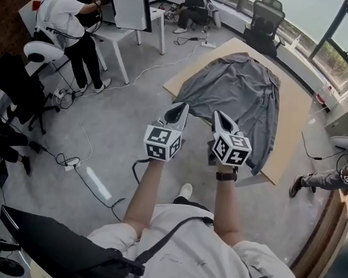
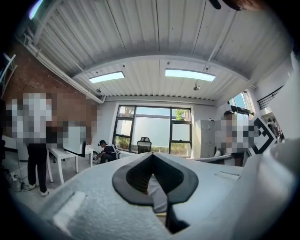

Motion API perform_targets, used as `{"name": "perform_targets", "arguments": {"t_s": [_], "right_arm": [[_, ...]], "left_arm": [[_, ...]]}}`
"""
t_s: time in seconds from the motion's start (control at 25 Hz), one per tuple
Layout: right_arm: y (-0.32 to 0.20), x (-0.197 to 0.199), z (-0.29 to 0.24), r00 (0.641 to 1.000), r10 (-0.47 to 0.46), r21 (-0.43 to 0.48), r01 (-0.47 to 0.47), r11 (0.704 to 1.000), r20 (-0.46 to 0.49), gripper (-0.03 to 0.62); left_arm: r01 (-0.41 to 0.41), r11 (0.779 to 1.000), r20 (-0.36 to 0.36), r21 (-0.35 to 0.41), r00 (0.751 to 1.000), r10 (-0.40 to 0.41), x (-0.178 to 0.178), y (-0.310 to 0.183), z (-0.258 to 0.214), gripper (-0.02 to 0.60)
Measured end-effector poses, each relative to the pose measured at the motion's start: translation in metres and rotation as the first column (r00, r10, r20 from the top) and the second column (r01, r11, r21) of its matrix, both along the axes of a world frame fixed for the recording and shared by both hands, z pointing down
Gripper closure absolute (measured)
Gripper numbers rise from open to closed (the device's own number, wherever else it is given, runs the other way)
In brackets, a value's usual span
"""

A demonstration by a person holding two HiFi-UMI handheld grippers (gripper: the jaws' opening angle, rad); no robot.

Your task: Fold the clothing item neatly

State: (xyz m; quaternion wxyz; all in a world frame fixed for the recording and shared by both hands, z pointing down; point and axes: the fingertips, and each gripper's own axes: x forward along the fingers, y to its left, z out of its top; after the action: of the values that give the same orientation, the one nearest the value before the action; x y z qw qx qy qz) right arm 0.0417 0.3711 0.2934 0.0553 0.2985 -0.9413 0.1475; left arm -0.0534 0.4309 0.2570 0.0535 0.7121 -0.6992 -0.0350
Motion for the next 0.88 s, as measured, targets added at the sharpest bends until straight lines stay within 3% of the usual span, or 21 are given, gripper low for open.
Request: {"name": "perform_targets", "arguments": {"t_s": [0.12,0.24,0.48,0.68,0.88], "right_arm": [[-0.029,-0.029,-0.027,0.998,-0.047,0.027,0.046,0.999,0.040,0.588],[-0.056,-0.043,-0.043,0.996,-0.080,0.081,0.076,0.994,0.045,0.588],[-0.119,-0.036,-0.013,1.000,-0.009,0.022,0.009,1.000,0.001,0.588],[-0.160,-0.045,0.018,0.997,0.052,0.023,-0.051,0.998,-0.064,0.588],[-0.209,-0.062,0.033,0.986,0.126,0.046,-0.121,0.992,-0.112,0.588]], "left_arm": [[0.031,0.999,0.012,0.043,0.999,-0.032,-0.031,-0.035,-0.032,0.578],[-0.008,0.998,0.054,0.060,0.999,0.004,-0.033,-0.074,-0.051,0.578],[-0.102,0.994,0.105,0.033,0.990,0.098,-0.014,-0.136,-0.035,0.578],[-0.122,0.992,0.110,-0.022,0.986,0.124,-0.033,-0.185,-0.007,0.578],[-0.226,0.974,0.101,-0.017,0.969,0.227,-0.044,-0.252,0.006,0.578]]}}
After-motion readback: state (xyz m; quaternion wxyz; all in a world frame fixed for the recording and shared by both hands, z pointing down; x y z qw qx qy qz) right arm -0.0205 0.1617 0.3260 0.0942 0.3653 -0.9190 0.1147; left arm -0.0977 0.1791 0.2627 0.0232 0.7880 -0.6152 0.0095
